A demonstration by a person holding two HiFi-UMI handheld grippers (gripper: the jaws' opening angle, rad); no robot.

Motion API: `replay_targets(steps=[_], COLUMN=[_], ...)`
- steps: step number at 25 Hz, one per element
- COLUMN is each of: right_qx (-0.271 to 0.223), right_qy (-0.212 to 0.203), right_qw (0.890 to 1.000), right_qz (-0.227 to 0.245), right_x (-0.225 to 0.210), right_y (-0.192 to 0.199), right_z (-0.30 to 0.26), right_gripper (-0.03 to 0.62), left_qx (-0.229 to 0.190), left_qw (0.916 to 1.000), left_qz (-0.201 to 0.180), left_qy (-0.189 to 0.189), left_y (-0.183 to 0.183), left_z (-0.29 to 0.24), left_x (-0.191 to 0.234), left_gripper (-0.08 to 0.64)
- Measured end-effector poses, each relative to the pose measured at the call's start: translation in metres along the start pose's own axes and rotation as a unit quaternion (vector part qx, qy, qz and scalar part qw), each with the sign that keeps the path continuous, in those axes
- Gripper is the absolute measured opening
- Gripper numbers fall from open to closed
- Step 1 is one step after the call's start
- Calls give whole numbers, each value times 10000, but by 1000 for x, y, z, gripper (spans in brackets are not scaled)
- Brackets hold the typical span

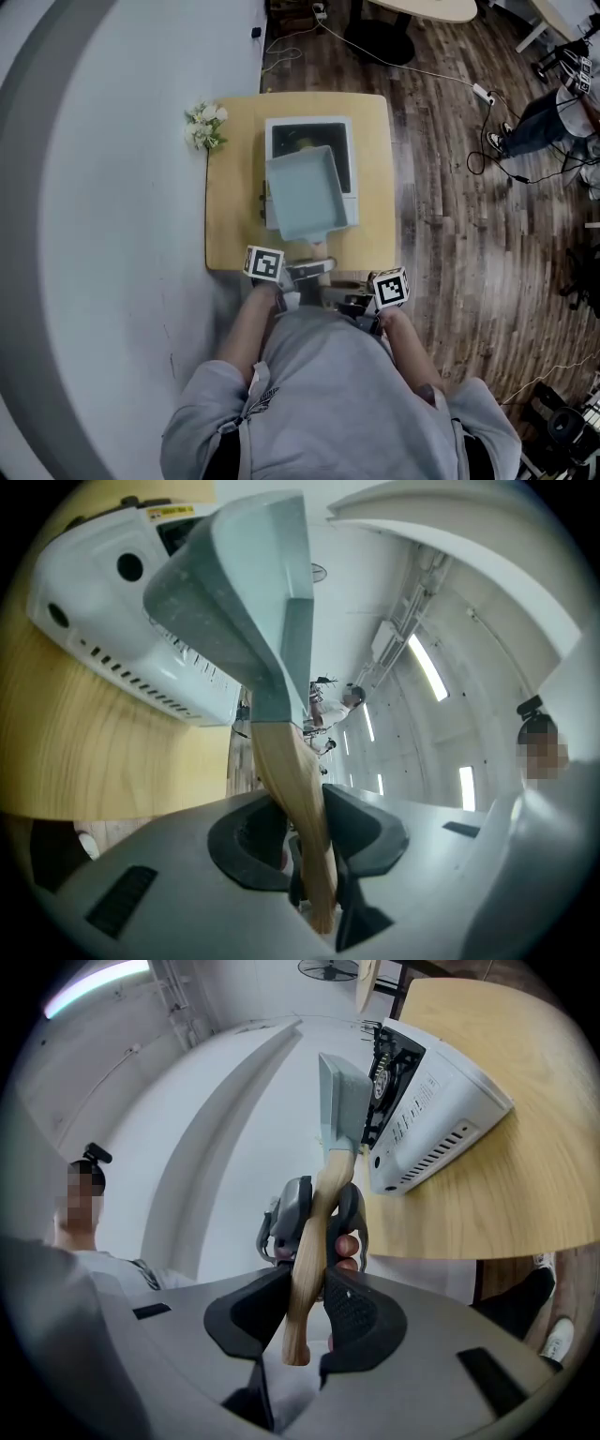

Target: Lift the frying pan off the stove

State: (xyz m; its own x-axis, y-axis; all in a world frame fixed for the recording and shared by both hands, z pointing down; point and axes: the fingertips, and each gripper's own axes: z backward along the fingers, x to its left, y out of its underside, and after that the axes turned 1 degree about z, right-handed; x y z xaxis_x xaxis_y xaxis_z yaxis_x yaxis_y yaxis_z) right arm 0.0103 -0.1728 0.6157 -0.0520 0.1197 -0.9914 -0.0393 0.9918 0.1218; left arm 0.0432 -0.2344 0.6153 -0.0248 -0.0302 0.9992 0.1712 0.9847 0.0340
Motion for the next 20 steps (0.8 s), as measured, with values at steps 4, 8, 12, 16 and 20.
replay_targets(steps=[4, 8, 12, 16, 20], right_qx=[147, 237, 185, 243, 306], right_qy=[-36, -83, -171, -265, -327], right_qw=[9998, 9993, 9992, 9988, 9979], right_qz=[131, 289, 317, 343, 467], right_x=[6, 11, 18, 27, 39], right_y=[35, 66, 98, 128, 158], right_z=[12, 24, 32, 36, 41], right_gripper=[104, 106, 106, 107, 109], left_qx=[-178, -281, -203, -261, -372], left_qw=[9996, 9995, 9991, 9992, 9990], left_qz=[208, 141, -344, -268, 194], left_qy=[-7, -38, -120, -160, -181], left_y=[39, 71, 102, 132, 168], left_z=[-3, -7, -7, -6, -2], left_x=[-5, -9, -10, -18, -27], left_gripper=[103, 103, 103, 103, 103])
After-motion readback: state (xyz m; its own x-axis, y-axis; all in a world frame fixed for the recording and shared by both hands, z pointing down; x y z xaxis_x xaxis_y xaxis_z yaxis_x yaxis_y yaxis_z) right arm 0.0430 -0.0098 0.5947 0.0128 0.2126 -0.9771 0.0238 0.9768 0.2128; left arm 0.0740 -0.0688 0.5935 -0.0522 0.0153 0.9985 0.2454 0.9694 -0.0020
